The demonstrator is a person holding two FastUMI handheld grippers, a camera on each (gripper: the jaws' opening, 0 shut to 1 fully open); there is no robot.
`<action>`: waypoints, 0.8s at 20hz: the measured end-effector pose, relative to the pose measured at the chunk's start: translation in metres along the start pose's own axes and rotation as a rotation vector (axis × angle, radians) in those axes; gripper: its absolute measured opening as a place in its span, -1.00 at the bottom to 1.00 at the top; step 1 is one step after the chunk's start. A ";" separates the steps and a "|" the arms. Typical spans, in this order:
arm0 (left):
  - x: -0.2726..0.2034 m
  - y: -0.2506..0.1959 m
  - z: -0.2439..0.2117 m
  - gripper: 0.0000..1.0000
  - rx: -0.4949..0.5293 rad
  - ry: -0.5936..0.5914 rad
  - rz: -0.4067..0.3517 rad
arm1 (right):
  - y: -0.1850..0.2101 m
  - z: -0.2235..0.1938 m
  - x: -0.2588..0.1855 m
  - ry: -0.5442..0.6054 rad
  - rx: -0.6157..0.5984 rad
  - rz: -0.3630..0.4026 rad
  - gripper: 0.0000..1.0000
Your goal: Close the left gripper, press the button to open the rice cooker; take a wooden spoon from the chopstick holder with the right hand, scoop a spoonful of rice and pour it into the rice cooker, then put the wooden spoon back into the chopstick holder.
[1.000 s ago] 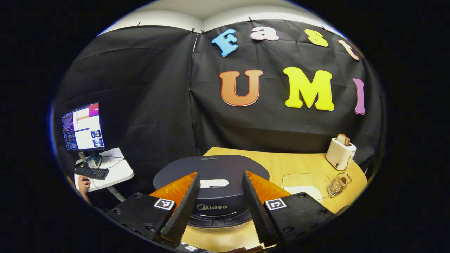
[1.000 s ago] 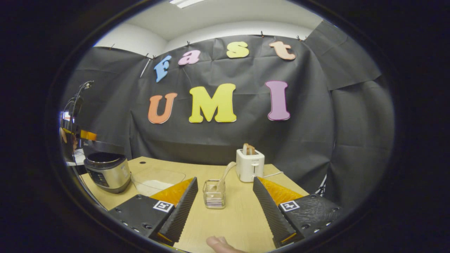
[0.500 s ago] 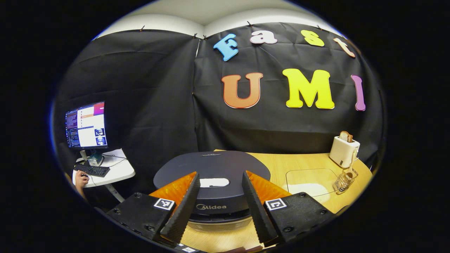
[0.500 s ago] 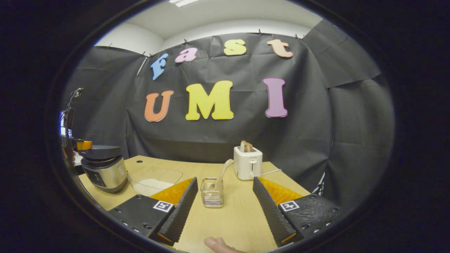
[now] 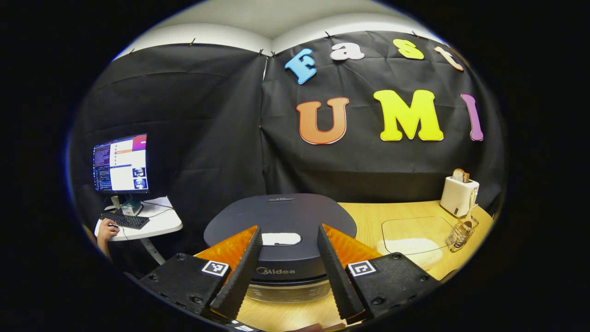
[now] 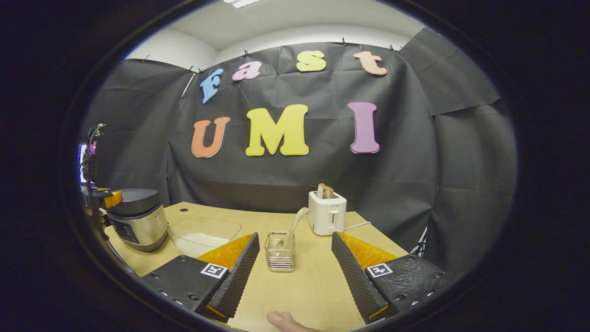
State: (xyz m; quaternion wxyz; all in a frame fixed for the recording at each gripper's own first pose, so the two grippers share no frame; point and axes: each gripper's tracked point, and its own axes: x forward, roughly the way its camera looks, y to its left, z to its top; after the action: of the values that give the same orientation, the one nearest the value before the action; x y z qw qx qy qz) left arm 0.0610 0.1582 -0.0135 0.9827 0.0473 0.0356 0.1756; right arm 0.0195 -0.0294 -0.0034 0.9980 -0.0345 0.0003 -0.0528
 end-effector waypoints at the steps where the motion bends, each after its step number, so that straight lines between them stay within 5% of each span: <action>1: 0.000 0.000 0.003 0.58 -0.001 -0.012 0.001 | 0.000 0.000 0.000 -0.001 -0.002 0.000 0.83; 7: -0.003 -0.001 -0.004 0.58 -0.015 -0.098 0.055 | 0.000 0.003 -0.001 -0.008 0.001 0.001 0.83; 16: -0.018 -0.015 -0.001 0.54 -0.075 -0.094 0.014 | 0.002 0.002 -0.002 -0.007 -0.015 0.002 0.87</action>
State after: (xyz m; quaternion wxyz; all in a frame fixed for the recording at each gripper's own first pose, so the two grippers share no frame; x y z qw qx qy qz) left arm 0.0495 0.1377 -0.0156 0.9831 0.0187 -0.0176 0.1812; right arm 0.0173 -0.0267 -0.0019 0.9978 -0.0419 -0.0026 -0.0515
